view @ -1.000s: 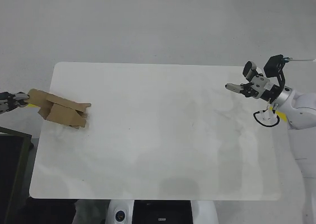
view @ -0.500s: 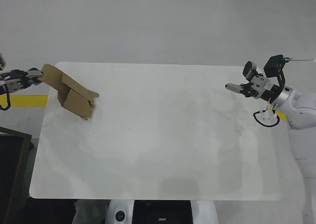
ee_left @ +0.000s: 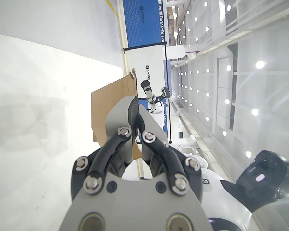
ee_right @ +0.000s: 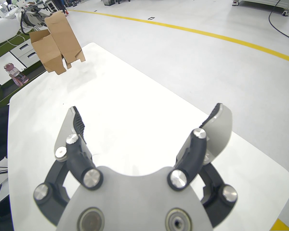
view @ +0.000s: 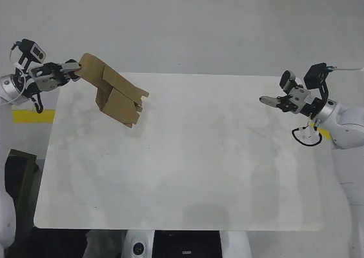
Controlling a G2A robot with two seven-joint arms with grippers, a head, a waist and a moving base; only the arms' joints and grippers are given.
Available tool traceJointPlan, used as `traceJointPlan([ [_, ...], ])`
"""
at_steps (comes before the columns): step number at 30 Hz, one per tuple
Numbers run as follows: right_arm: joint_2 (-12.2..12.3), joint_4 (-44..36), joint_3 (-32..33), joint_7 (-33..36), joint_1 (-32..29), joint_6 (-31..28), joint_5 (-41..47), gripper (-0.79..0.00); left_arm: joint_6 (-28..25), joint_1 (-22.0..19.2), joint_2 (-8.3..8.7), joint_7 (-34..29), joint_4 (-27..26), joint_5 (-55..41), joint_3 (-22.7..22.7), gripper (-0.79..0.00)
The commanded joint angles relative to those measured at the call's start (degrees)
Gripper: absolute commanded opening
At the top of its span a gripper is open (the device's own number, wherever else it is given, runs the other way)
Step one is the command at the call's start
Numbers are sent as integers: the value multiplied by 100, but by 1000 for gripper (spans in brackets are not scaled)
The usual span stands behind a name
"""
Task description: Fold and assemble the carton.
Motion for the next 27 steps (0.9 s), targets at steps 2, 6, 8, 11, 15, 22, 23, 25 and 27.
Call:
traceJointPlan([
  [2,0,0,0,0,0,0,0,0,-11,-90,-134,97,-215,-155,342,-785],
  [6,0,0,0,0,0,0,0,0,-37,-279,-313,90,-359,-275,807,-785],
  [8,0,0,0,0,0,0,0,0,-26,-357,-407,96,-393,-378,1025,-785],
  [11,0,0,0,0,0,0,0,0,-52,-455,-538,101,-439,-499,1326,-785],
  [15,0,0,0,0,0,0,0,0,-67,-515,-694,45,-503,-698,1658,-785],
  [22,0,0,0,0,0,0,0,0,-185,-238,-842,-205,-1001,-978,2005,-785],
  [23,0,0,0,0,0,0,0,0,-191,-183,-847,-274,-1079,-1010,2022,-785],
  [25,0,0,0,0,0,0,0,0,-227,-84,-841,-392,-1217,-1019,2027,-785],
  [27,0,0,0,0,0,0,0,0,-219,-13,-830,-497,-1303,-1025,2012,-785],
])
